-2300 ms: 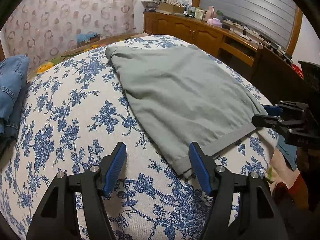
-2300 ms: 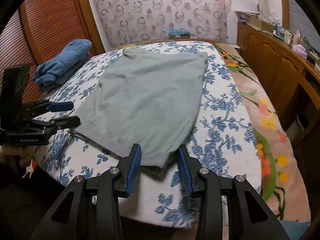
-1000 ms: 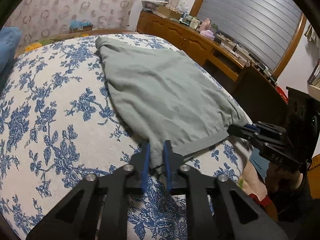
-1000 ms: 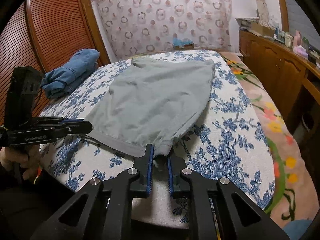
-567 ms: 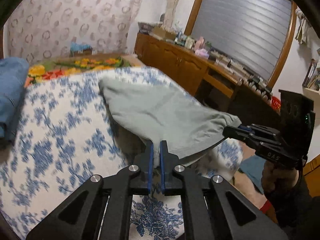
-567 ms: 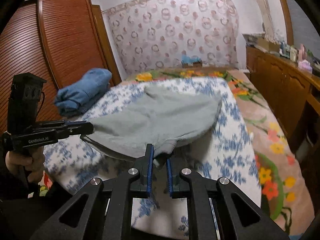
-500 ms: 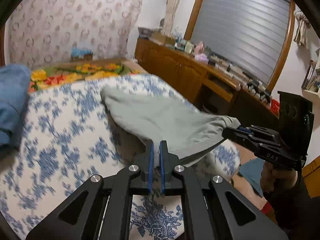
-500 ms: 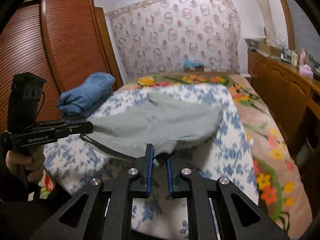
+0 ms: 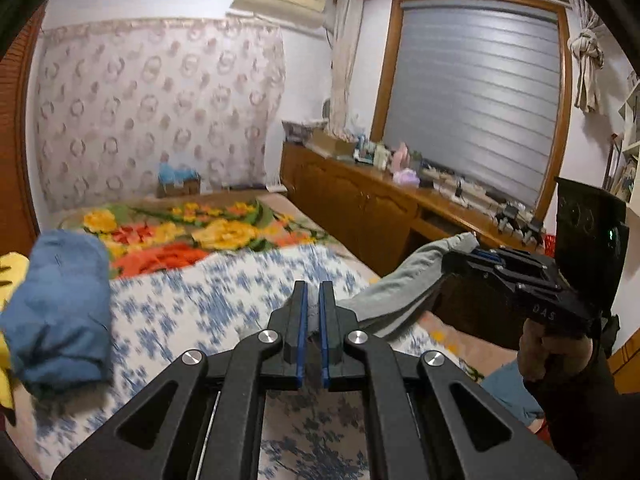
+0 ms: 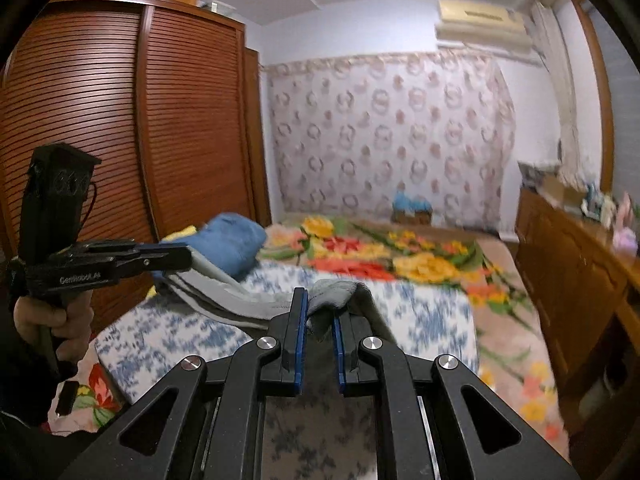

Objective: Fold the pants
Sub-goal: 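Lift the held end with both grippers up off the bed, then carry the held end with both grippers over onto the waistband end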

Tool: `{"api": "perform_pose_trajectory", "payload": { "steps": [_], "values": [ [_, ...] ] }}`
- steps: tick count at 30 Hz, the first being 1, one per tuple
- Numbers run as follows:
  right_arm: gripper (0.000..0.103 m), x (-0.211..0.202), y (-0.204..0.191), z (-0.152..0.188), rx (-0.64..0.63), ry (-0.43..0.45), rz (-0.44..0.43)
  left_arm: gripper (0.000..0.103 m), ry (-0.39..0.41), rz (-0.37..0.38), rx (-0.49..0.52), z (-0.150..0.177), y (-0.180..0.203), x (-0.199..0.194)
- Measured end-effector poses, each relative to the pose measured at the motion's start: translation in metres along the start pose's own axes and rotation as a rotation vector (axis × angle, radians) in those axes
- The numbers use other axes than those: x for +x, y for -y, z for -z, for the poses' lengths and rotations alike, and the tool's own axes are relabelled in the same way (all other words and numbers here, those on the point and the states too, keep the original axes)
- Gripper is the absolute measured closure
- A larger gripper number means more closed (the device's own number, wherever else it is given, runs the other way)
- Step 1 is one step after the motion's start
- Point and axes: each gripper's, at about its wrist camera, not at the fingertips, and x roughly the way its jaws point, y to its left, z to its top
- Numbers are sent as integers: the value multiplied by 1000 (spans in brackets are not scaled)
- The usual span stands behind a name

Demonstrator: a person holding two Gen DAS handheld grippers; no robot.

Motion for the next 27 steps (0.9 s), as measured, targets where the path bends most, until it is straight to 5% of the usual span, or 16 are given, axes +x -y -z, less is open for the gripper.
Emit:
{"api": "perform_pose_trajectory", "payload": {
  "steps": [9,17,21,27],
  "values": [
    [92,10,-6,-19,-22,37,-55,97,82,-75,5,-35,-19,-20],
    [92,82,31,-42,-8,-25,-40,97,51,-221,14,-72,-60,26],
    [92,102,38,-63,16,15,-3,97,79,-258,16,-91,-67,28],
    [92,105,22,-45,-4,-2,-20,97,45,-277,63,-57,-60,18]
  ]
}}
